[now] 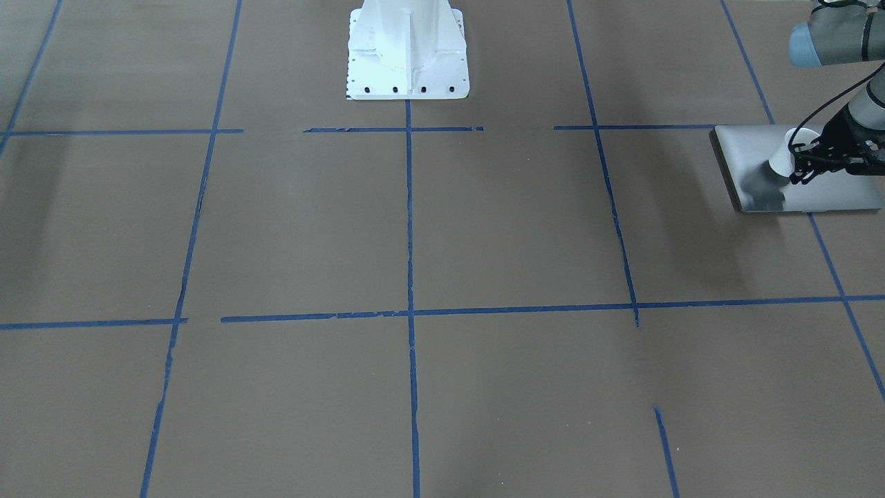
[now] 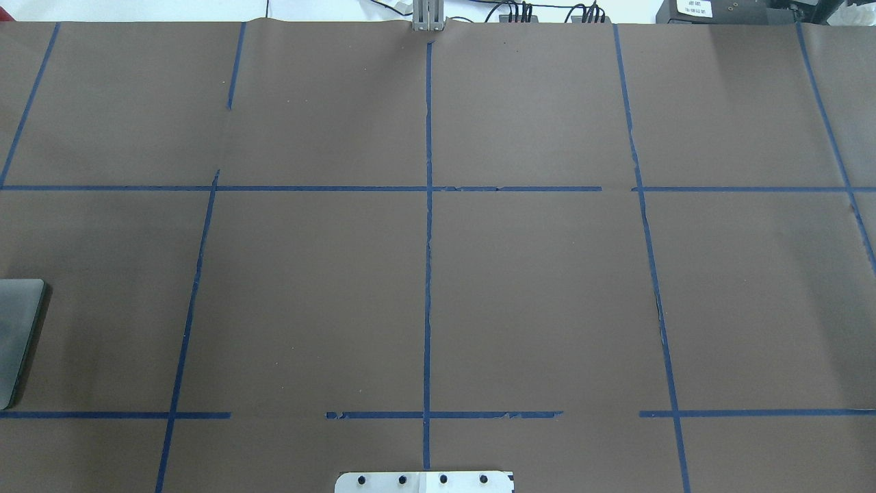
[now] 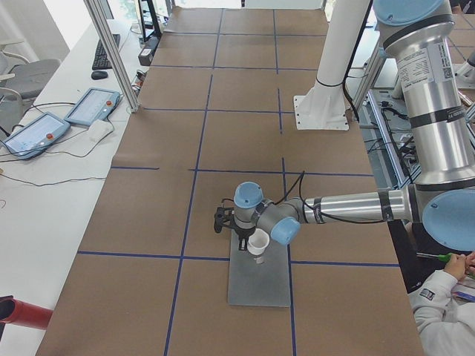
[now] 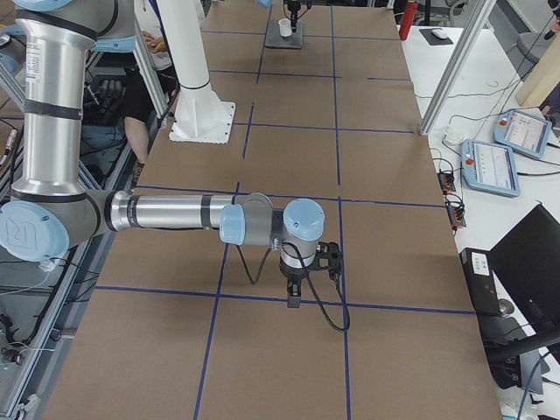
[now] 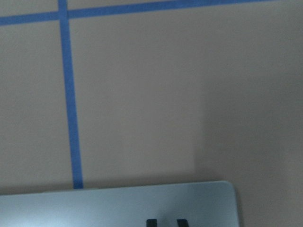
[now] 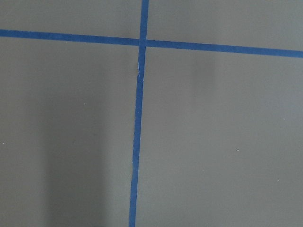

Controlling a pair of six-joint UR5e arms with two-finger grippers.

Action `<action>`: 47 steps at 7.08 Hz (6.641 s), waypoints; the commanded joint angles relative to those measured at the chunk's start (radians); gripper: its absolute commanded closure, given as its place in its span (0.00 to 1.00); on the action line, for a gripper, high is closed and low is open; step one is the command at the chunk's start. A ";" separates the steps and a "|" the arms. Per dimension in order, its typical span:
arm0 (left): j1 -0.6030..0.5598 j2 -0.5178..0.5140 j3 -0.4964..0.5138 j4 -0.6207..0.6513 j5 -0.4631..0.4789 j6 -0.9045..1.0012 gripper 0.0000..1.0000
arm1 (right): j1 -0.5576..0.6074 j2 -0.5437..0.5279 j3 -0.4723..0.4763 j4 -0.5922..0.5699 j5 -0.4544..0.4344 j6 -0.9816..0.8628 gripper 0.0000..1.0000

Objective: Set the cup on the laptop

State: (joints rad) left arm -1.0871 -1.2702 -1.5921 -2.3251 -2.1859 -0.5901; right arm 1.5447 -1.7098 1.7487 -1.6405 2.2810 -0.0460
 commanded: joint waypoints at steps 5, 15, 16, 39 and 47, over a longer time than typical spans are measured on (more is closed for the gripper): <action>-0.008 0.035 0.073 -0.106 -0.015 0.000 1.00 | 0.000 -0.001 0.000 -0.001 0.000 0.000 0.00; -0.453 0.011 -0.107 0.300 -0.166 0.467 0.28 | 0.000 0.001 0.000 0.001 0.000 0.000 0.00; -0.508 -0.009 -0.159 0.446 -0.160 0.571 0.27 | 0.000 0.001 0.000 0.001 0.000 0.000 0.00; -0.517 -0.116 -0.212 0.770 -0.153 0.681 0.00 | 0.000 -0.001 0.000 0.001 0.000 0.000 0.00; -0.516 -0.133 -0.154 0.767 -0.152 0.681 0.00 | 0.000 -0.001 0.000 0.001 0.000 0.000 0.00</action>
State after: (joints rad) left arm -1.6037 -1.3970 -1.7926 -1.5554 -2.3361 0.0910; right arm 1.5447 -1.7101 1.7487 -1.6405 2.2810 -0.0460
